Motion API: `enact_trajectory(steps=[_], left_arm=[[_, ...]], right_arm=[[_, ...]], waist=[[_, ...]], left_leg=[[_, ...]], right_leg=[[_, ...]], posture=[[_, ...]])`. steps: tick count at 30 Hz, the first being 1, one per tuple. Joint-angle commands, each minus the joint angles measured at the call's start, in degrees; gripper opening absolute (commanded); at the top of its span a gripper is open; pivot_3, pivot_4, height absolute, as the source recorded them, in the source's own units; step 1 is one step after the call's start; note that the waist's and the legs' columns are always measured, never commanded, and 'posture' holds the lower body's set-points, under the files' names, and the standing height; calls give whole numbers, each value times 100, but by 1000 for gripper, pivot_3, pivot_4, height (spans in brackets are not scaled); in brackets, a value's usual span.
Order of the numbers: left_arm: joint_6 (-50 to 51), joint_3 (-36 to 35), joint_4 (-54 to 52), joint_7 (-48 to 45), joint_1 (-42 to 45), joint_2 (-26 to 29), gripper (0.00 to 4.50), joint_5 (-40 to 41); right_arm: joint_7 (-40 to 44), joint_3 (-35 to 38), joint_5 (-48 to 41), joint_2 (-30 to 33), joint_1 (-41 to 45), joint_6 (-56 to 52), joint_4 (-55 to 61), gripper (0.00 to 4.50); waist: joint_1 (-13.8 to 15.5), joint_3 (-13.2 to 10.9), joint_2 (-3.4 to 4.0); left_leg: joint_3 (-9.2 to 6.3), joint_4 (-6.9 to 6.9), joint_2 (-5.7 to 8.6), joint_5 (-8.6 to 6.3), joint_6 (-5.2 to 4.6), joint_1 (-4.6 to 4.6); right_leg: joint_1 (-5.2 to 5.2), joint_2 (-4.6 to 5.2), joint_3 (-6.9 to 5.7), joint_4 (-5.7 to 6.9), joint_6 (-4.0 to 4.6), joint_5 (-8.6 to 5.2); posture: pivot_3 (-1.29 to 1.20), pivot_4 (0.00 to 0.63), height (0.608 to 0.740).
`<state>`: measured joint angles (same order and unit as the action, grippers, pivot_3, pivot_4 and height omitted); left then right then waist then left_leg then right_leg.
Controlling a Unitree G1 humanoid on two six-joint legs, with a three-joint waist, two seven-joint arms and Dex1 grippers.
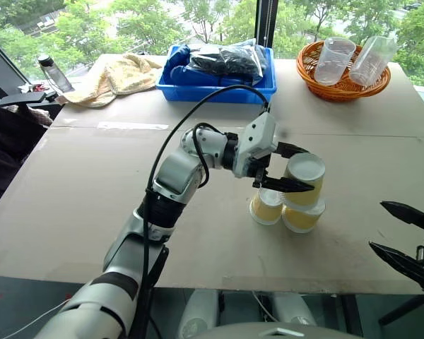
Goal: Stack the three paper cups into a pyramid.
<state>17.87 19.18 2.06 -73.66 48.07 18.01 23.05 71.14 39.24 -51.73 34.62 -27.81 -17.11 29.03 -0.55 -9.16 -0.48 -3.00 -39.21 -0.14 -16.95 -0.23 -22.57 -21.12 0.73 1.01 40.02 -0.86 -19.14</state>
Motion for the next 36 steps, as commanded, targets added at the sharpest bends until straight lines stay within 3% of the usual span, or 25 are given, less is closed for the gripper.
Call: enact_trajectory(steps=[1, 6, 8, 9, 10, 16, 28, 36], left_arm=[[-88, 32, -6, -194, 133, -4, 2466, -42], [-174, 87, 89, -271, 144, -77, 2466, -177], [-276, 37, 181, -161, 146, -146, 3513, -246], [-317, -15, 225, -73, 145, -200, 3817, -256], [-280, -37, 221, -91, 136, -224, 4450, -210], [-234, -273, 87, 19, 103, -397, 4450, 15], [1013, -958, -902, 202, -184, -265, 4450, 1330], [1113, -1721, -985, 633, -968, 844, 4450, 1122]], right_arm=[[-56, 94, -98, -27, -43, 168, 180, 4500], [-70, 93, -140, -1, -55, 213, 176, 4500], [-80, 93, -144, 32, -48, 210, 167, 4500], [-86, 93, -159, 45, -41, 201, 168, 4500], [-79, 95, -170, 56, -42, 195, 164, 4500], [-46, 94, -225, 130, -78, 113, 112, 4500], [-76, -5, -214, 226, 48, 91, 8, 4500], [-32, -199, -62, 171, 149, 191, -198, 4500]], waist=[[9, 0, 0], [20, 0, 0], [20, 0, 0], [21, 0, 0], [22, 0, 0], [22, 0, 0], [23, 1, 1], [-19, 3, 6]], left_leg=[[-1, 0, 0, 0, 0, 0], [-1, -1, 1, 0, 0, -1], [-1, -1, 1, 0, 0, -1], [-2, -1, 1, 0, 0, -1], [-2, -1, 1, 0, 0, -1], [-2, -2, 1, 0, 0, -1], [-5, -6, 0, 0, 0, -1], [-6, -1, -1, 0, 0, 12]], right_leg=[[0, 0, -1, 0, 0, 0], [1, 1, -1, -2, 0, 0], [1, 1, -1, -1, 0, 0], [1, 1, -1, -1, 0, 0], [1, 1, -1, -1, 0, 0], [2, 1, -1, -1, 0, 0], [4, 3, -4, -1, 0, 0], [5, 0, 3, 4, 0, 0]], posture=[[0, 150, 740], [0, 150, 740], [0, 150, 740], [0, 150, 740], [0, 150, 740], [0, 150, 740], [0, 150, 740], [0, 150, 740]])
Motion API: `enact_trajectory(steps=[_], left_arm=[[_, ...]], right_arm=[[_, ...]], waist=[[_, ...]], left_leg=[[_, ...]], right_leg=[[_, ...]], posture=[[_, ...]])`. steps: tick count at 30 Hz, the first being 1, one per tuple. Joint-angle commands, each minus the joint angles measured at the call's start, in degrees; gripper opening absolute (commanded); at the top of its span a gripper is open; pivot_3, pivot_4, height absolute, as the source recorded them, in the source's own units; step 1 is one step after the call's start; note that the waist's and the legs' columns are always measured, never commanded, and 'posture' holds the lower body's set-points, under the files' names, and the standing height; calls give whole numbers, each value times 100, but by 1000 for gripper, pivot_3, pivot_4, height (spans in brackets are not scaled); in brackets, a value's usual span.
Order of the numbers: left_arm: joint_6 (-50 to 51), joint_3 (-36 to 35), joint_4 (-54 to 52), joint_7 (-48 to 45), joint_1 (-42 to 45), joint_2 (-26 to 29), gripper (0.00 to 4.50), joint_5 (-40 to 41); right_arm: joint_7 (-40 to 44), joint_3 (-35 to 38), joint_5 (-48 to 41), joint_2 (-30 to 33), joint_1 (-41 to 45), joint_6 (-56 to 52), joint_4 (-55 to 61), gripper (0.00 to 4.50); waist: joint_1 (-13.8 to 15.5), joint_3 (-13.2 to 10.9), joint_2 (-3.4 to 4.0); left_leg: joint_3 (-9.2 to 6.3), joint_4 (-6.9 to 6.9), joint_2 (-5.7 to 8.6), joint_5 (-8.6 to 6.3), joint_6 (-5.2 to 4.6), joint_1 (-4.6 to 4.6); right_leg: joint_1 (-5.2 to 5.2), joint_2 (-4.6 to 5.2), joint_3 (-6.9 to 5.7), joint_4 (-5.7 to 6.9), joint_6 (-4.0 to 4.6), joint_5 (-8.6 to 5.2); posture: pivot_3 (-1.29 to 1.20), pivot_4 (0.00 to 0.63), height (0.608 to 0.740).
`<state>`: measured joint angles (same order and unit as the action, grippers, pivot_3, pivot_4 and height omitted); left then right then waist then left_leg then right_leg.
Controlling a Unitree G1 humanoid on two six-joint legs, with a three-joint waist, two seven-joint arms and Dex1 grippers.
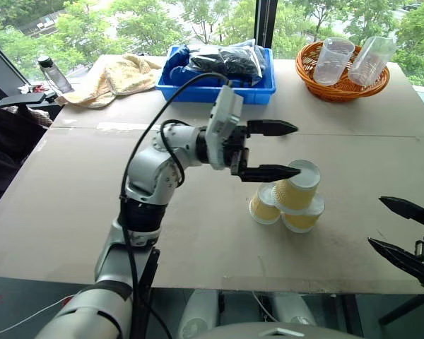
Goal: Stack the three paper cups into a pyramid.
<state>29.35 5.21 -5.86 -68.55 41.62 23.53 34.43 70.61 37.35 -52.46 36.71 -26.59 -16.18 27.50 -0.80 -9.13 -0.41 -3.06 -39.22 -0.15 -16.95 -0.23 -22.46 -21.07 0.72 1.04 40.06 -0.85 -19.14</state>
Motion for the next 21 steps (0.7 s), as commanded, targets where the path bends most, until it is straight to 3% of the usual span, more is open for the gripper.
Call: enact_trajectory(steps=[1, 7, 12, 16, 21], left_arm=[[-48, -422, -213, 181, -540, 443, 4450, -59], [-488, -1061, -636, 775, -2765, 1178, 4450, -611], [-1152, -1242, -1176, 1685, -4734, 931, 4450, -1221], [-1251, -1294, -1572, 2169, -5387, 723, 4450, -1344], [-1306, -1317, -1974, 2621, -5815, 624, 4450, -1501]], right_arm=[[25, -40, 32, -70, 39, 133, -103, 4500], [145, -350, 810, -238, 151, 741, -939, 4500], [78, -880, 1508, -291, 683, 1165, -1973, 4500], [180, -1166, 1845, -275, 1103, 1589, -2564, 4500], [239, -1455, 2245, -184, 1581, 2042, -3340, 4500]], waist=[[-2, 1, 2], [-3, 5, 1], [35, 5, 5], [110, 8, 32], [125, 11, 38]], left_leg=[[-1, 0, 0, 0, 0, -1], [-4, 3, 0, -1, -1, -1], [1, 8, 1, -10, -16, 9], [-1, 20, 1, -20, -34, 70], [3, 24, 1, -21, -34, 79]], right_leg=[[0, 0, -1, -1, 0, 0], [1, 9, -4, -9, 0, 0], [7, 19, 2, -11, 0, 0], [65, 23, -2, -16, 1, -1], [76, 21, 0, -17, 1, -1]], posture=[[0, 150, 740], [0, 150, 740], [0, 150, 740], [0, 150, 740], [0, 150, 740]])
